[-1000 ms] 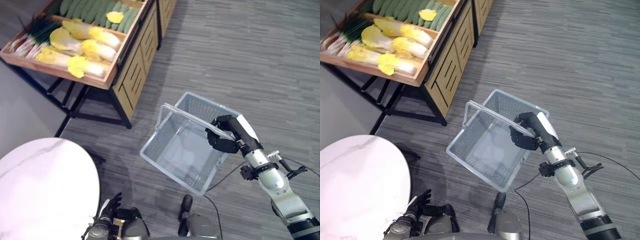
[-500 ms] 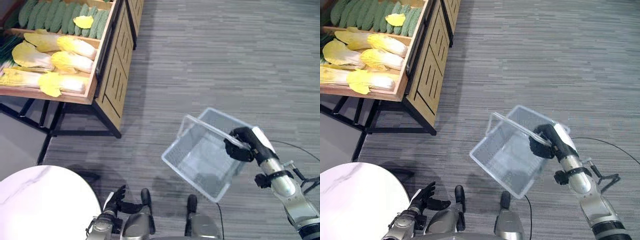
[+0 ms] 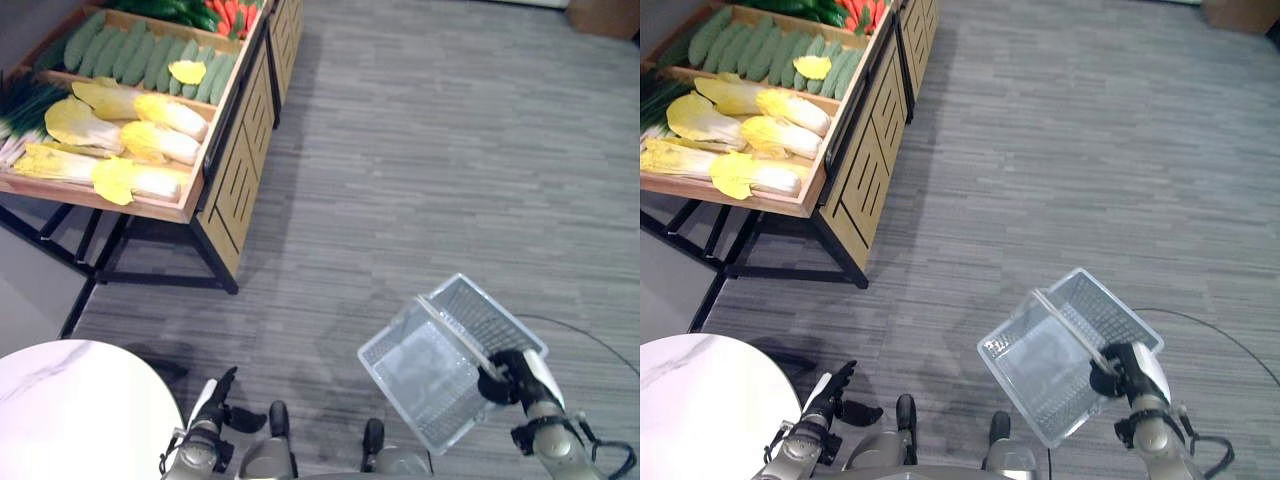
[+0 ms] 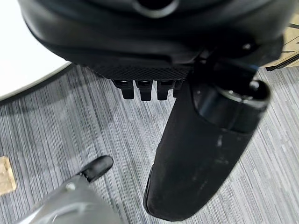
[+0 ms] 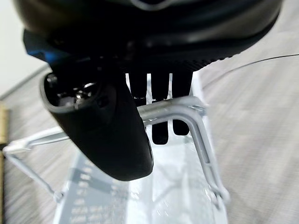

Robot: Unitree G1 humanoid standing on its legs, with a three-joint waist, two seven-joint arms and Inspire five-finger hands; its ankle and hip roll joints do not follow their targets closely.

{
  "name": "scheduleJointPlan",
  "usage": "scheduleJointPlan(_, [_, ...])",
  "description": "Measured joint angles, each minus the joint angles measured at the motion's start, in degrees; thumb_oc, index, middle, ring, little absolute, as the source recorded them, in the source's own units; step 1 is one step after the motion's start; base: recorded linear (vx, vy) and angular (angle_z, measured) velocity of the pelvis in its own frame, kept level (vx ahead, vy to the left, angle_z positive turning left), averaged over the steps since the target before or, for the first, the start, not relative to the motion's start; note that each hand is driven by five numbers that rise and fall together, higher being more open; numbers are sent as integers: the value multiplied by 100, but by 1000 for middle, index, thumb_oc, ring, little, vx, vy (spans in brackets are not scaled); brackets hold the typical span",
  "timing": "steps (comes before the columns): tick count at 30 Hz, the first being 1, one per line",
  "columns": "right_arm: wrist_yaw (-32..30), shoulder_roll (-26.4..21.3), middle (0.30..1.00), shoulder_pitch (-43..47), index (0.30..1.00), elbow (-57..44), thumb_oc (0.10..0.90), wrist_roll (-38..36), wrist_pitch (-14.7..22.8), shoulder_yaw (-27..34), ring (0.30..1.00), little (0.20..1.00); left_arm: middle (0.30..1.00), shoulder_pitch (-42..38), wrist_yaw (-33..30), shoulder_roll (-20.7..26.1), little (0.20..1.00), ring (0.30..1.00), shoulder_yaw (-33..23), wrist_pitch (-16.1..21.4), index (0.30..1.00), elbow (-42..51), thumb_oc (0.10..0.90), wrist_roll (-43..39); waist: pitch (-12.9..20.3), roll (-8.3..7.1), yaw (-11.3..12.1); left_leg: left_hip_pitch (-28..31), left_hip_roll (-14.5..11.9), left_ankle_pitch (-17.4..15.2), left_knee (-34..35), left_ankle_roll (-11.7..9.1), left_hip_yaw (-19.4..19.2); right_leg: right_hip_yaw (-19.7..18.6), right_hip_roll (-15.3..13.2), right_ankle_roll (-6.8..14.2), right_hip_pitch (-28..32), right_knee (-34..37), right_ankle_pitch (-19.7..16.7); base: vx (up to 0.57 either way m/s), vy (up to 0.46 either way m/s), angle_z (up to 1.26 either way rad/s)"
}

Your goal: Get the vegetables into the basket

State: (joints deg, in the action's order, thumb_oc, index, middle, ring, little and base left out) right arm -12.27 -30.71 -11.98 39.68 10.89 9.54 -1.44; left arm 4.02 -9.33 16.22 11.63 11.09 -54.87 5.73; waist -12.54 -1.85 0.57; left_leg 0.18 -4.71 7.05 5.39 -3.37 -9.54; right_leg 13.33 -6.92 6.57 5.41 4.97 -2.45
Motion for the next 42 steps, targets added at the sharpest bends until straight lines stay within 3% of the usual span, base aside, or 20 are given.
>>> scheduleJointPlan(8, [-186, 377, 300, -154, 300, 490, 400, -1, -32, -9, 300, 300, 1000, 277, -132, -196, 1000, 1000, -233, -40, 1000, -219, 900, -188, 266, 151, 0, 23, -2, 15, -33, 17, -51, -25, -2, -2, -9, 0, -1, 27, 27, -2])
scheduleJointPlan(15, [-331, 399, 300, 48, 300, 1096, 400, -69, -171, 10, 300, 300, 1000, 172, -63, -173, 1000, 1000, -149, -86, 1000, -176, 900, -411, 255, 133, -20, 40, 156, -123, -28, 120, -215, -187, -165, 36, -178, -249, -5, 28, 171, -12])
scheduleJointPlan(18, [-383, 408, 300, 443, 300, 1348, 400, -289, -261, 108, 300, 300, 1000, -57, -24, -144, 1000, 1000, 12, -135, 1000, -155, 900, -467, 148, 257, -58, 72, 114, -233, 0, 322, -393, -318, -327, 260, -1111, -1973, 177, 38, 157, -31])
scheduleJointPlan(20, [-409, 413, 300, 589, 300, 1395, 400, -366, -259, 109, 300, 300, 1000, -212, -24, -103, 1000, 1000, 14, -133, 1000, -159, 900, -473, 4, 244, -101, 165, 143, -263, 1, 386, -390, -377, -444, 292, -1418, -2710, 161, 168, 96, -3])
scheduleJointPlan(21, [-427, 488, 300, 691, 300, 1479, 400, -484, -267, 114, 300, 300, 1000, -419, -33, 15, 1000, 1000, 16, -114, 1000, -149, 900, -492, -133, 156, -120, 260, 203, -311, 1, 472, -371, -320, -648, 445, -1785, -3366, 290, 192, -16, 17])
scheduleJointPlan(24, [-433, 641, 300, 649, 300, 1385, 400, -513, -255, 108, 300, 300, 1000, -478, -43, 147, 1000, 1000, -7, -94, 1000, -130, 900, -572, -174, 93, -133, 235, 256, -312, -1, 490, -371, -164, -808, 443, -1844, -2698, 295, 132, -49, 6])
scheduleJointPlan(26, [-430, 735, 300, 648, 300, 1365, 400, -514, -258, 107, 300, 300, 1000, -488, -78, 150, 1000, 1000, -51, -143, 1000, -235, 900, -607, -165, 48, -150, 222, 265, -296, -3, 512, -319, -2, -841, 467, -1567, -1539, 250, 184, -106, 11])
scheduleJointPlan(27, [-429, 771, 300, 612, 300, 1369, 400, -514, -259, 106, 300, 300, 1000, -437, -77, 155, 1000, 1000, -45, -149, 1000, -234, 900, -637, -161, 38, -150, 252, 287, -296, -4, 508, -283, 32, -855, 496, -1443, -1320, 174, 286, -162, 18])
scheduleJointPlan(29, [-441, 823, 300, 572, 300, 1399, 400, -518, -256, 96, 300, 300, 1000, -432, -125, 63, 1000, 1000, -120, -173, 1000, -431, 900, -689, -154, 42, -181, 261, 274, -373, -4, 382, -190, 19, -815, 459, -1231, -544, -23, 227, -137, 26])
scheduleJointPlan(30, [-440, 830, 300, 583, 300, 1440, 400, -517, -263, 96, 300, 300, 1000, -372, -147, 20, 1000, 1000, -108, -201, 1000, -455, 900, -688, -171, 104, -259, 262, 176, -379, -1, 230, -95, -14, -678, 444, -1043, -337, -501, 297, -225, 42])
scheduleJointPlan(31, [-443, 823, 300, 580, 300, 1465, 400, -516, -274, 98, 300, 300, 1000, -339, -146, -26, 1000, 1000, -109, -207, 1000, -469, 900, -688, -185, 147, -325, 295, 103, -368, -2, 109, -49, -24, -586, 390, -961, -298, -568, 279, -250, 44])
scheduleJointPlan(32, [-443, 709, 300, 509, 300, 1553, 400, -516, -293, 90, 300, 300, 1000, -211, -139, -245, 1000, 1000, -115, -193, 1000, -456, 900, -691, -162, 367, -313, 497, -170, -335, -43, -8, -50, 111, -328, 254, -734, -306, -488, 260, -281, 31])
scheduleJointPlan(33, [-441, 615, 300, 506, 300, 1660, 400, -522, -301, 96, 300, 300, 1000, -92, -132, -431, 1000, 1000, -114, -174, 1000, -502, 900, -689, -90, 492, -299, 584, -361, -341, -124, -192, -44, 175, -148, 152, -567, -321, -347, 221, -322, 26])
scheduleJointPlan(34, [-435, 552, 300, 473, 300, 1664, 400, -523, -300, 98, 300, 300, 1000, -135, -129, -515, 1000, 1000, -114, -142, 1000, -593, 900, -694, -69, 520, -305, 507, -452, -313, -369, -236, 3, 255, -53, 93, -469, -317, -240, 190, -329, 30])
scheduleJointPlan(35, [-436, 535, 300, 507, 300, 1662, 400, -530, -292, 102, 300, 300, 1000, -185, -131, -512, 1000, 1000, -137, -132, 1000, -625, 900, -698, -73, 514, -304, 304, -530, -246, -681, -336, 172, 391, -2, 13, -475, -378, -138, 172, -393, 43])
scheduleJointPlan(37, [-429, 500, 300, 549, 300, 1608, 400, -643, -281, 132, 300, 300, 1000, -231, -139, -469, 1000, 1000, -252, -111, 1000, -618, 900, -775, -103, 348, -224, -335, -601, 119, -1603, -903, 617, 540, 36, -304, -604, -657, 161, 133, -293, 37])
scheduleJointPlan(38, [-428, 484, 300, 558, 300, 1599, 400, -645, -270, 141, 300, 300, 1000, -259, -163, -433, 1000, 1000, -277, -109, 1000, -623, 900, -839, -152, 268, -162, -627, -630, 294, -2069, -996, 848, 538, 24, -457, -674, -786, 299, 133, -153, 21])
scheduleJointPlan(40, [-440, 456, 300, 550, 300, 1578, 400, -702, -250, 231, 300, 300, 1000, -333, -192, -433, 1000, 1000, -283, -74, 1000, -577, 900, -1019, -182, 222, -51, -940, -755, 637, -2591, -972, 888, 688, 140, -650, -533, -818, 349, 207, -110, 24])
scheduleJointPlan(41, [-457, 443, 300, 546, 300, 1547, 400, -754, -228, 231, 300, 300, 1000, -392, -190, -422, 1000, 1000, -231, -78, 1000, -562, 900, -1020, -197, 192, -60, -1040, -784, 543, -2636, -927, 726, 763, 182, -607, -473, -760, 489, 361, -4, 60])
scheduleJointPlan(42, [-495, 467, 300, 517, 300, 1563, 400, -817, -221, 230, 300, 300, 1000, -587, -201, -428, 1000, 1000, -182, -76, 1000, -547, 900, -1021, -234, 131, -35, -1141, -707, 282, -1955, -757, 457, 934, 277, -592, -432, -610, 512, 265, 46, 55])
